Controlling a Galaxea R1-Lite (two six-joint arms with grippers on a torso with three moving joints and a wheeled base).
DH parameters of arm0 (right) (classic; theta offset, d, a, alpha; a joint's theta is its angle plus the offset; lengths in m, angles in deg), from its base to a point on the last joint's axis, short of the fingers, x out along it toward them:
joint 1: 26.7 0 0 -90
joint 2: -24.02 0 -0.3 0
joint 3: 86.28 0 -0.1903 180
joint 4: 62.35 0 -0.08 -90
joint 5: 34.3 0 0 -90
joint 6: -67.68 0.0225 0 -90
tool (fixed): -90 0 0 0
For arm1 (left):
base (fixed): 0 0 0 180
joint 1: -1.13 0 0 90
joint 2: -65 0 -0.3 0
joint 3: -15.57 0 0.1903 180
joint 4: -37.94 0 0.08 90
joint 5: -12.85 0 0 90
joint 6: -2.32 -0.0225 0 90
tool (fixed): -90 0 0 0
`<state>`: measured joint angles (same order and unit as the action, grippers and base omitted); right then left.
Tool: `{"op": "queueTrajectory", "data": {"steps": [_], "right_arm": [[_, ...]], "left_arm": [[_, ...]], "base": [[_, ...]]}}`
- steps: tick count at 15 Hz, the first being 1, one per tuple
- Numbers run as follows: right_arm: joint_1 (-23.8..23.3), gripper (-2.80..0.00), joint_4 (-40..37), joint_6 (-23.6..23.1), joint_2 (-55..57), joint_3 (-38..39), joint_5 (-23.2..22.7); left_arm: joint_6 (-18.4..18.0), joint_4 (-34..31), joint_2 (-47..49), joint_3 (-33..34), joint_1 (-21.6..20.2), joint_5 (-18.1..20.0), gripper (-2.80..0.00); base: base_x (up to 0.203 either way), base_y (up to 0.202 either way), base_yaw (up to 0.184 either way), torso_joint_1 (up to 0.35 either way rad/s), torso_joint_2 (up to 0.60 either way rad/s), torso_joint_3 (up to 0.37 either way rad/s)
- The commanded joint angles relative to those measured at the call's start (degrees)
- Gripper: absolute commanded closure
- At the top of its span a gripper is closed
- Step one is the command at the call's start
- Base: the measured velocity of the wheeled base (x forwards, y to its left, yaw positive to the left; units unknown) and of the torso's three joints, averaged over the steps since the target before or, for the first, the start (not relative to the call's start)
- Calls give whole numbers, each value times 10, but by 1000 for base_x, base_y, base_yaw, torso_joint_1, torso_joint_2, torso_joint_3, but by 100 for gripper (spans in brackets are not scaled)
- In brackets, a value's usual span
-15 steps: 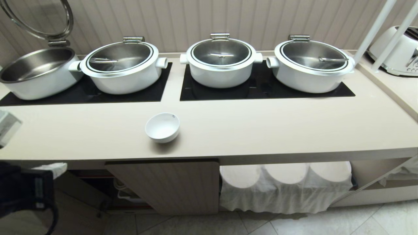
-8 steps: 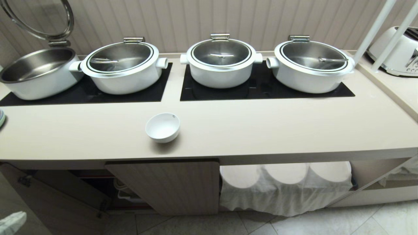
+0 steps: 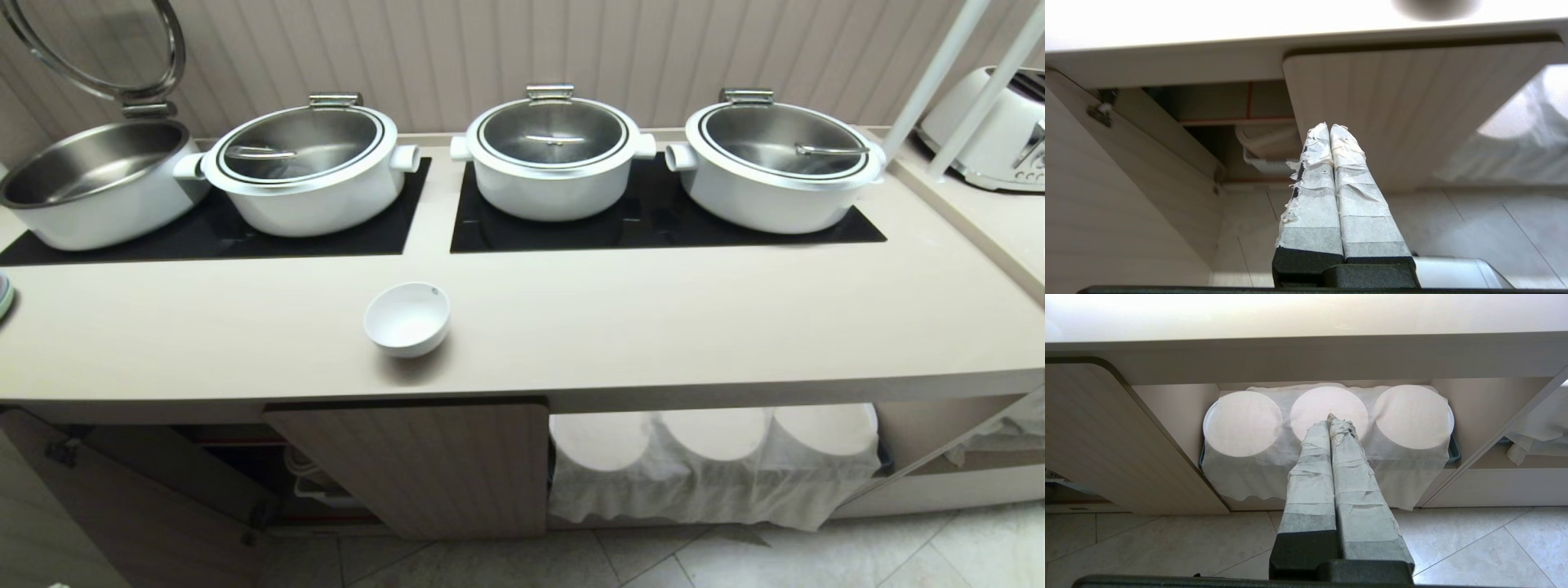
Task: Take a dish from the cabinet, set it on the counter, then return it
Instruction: Pick up the bowl from the table
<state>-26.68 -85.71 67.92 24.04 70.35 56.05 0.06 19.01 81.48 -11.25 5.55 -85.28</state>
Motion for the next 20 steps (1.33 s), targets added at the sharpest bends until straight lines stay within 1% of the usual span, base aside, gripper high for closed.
{"op": "queueTrajectory", "data": {"steps": [1, 2, 3, 7, 20], "right_arm": [[1, 0, 0, 0, 0, 0, 0], [0, 0, 0, 0, 0, 0, 0], [1, 0, 0, 0, 0, 0, 0], [0, 0, 0, 0, 0, 0, 0], [0, 0, 1, 0, 0, 0, 0]], "left_arm": [[-10, 32, -39, 34, -45, 22, 0], [-12, 16, -58, 34, -50, 41, 0], [-11, 4, -76, 34, -51, 52, 0], [-11, -39, -164, 34, -47, 77, 0], [-9, -42, -165, 35, -47, 78, 0]], "base": [[0, 0, 0, 0, 0, 0], [0, 0, 0, 0, 0, 0], [0, 0, 0, 0, 0, 0], [0, 0, 0, 0, 0, 0], [0, 0, 0, 0, 0, 0]]}}
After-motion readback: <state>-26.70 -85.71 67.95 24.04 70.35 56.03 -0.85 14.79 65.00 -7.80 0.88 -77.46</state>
